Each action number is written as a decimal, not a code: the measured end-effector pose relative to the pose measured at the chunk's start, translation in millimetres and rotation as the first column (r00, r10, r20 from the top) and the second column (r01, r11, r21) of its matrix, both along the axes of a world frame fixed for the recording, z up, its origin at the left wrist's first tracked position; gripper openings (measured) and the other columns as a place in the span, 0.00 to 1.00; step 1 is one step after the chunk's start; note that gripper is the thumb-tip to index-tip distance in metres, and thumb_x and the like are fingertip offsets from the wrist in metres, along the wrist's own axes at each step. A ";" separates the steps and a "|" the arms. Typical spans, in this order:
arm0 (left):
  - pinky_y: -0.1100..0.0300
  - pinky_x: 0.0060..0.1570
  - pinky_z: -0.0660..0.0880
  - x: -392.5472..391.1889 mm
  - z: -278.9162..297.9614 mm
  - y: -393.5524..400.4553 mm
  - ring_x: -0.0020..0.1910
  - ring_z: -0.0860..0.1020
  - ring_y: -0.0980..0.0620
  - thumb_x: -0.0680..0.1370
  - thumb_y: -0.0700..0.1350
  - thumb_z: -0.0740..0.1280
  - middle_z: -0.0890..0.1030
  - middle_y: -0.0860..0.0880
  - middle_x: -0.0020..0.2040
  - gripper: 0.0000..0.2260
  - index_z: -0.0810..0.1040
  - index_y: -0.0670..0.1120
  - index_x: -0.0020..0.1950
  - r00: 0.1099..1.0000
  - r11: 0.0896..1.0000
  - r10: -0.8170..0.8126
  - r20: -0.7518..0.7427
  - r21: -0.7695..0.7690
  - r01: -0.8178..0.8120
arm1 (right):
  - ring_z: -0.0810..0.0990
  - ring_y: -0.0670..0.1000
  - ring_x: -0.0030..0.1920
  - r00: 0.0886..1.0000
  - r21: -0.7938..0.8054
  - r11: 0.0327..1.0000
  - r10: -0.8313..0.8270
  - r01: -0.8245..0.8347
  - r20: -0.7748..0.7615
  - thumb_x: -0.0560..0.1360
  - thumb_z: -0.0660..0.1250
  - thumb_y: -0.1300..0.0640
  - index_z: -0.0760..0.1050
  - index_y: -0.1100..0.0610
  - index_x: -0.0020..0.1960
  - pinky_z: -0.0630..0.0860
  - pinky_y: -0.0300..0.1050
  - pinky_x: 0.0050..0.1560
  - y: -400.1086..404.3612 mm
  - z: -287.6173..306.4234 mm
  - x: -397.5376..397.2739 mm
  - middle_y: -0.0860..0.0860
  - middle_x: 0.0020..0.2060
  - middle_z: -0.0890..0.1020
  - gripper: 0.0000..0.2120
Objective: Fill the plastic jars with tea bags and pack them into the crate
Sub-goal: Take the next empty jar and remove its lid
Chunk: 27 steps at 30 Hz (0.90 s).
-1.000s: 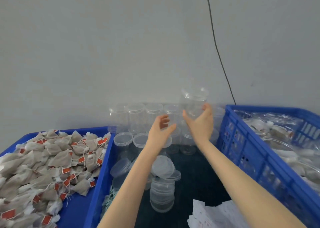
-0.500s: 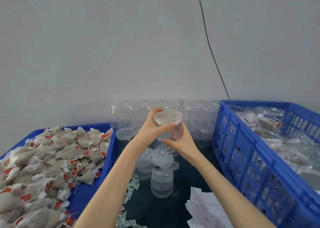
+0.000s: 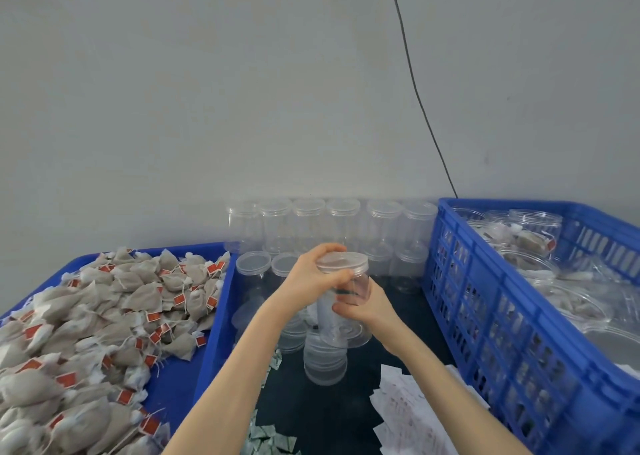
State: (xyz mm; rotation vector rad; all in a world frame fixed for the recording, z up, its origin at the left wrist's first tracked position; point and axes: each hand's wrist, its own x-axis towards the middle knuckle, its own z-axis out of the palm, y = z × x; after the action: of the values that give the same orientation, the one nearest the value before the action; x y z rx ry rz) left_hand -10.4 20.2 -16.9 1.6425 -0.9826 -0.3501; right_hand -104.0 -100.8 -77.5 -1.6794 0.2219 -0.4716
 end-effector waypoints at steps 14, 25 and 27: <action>0.56 0.62 0.69 -33.1 -11.5 -21.2 0.64 0.68 0.52 0.71 0.52 0.75 0.67 0.49 0.66 0.34 0.63 0.52 0.72 0.984 0.986 0.167 0.063 0.015 -0.168 | 0.78 0.48 0.61 0.930 -0.008 0.932 -0.360 0.362 0.078 0.63 0.82 0.60 0.67 0.53 0.67 0.77 0.46 0.60 1.7 -17.8 2.8 0.50 0.61 0.79 0.38; 0.58 0.63 0.69 3.0 -6.2 10.3 0.64 0.71 0.54 0.72 0.49 0.73 0.69 0.53 0.67 0.31 0.63 0.60 0.71 0.990 0.993 -0.102 -0.096 0.051 0.107 | 0.80 0.51 0.59 0.996 -0.069 0.998 -0.003 -0.003 -0.088 0.57 0.81 0.52 0.68 0.53 0.69 0.78 0.41 0.55 -2.5 -5.1 -5.3 0.51 0.61 0.79 0.43; 0.60 0.58 0.69 0.1 -11.5 2.3 0.61 0.73 0.54 0.70 0.54 0.75 0.72 0.53 0.64 0.31 0.66 0.56 0.70 0.997 0.994 0.076 -0.013 0.077 -0.074 | 0.78 0.48 0.59 0.985 -0.178 0.977 -0.138 0.117 -0.107 0.60 0.83 0.52 0.66 0.52 0.69 0.75 0.39 0.53 2.6 -4.0 -5.4 0.47 0.60 0.77 0.42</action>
State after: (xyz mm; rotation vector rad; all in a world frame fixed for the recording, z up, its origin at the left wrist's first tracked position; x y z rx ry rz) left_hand -10.3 22.5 -28.4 1.7386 -0.9026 -0.3532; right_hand -109.4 -98.2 -81.5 -1.8714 0.3882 -0.4980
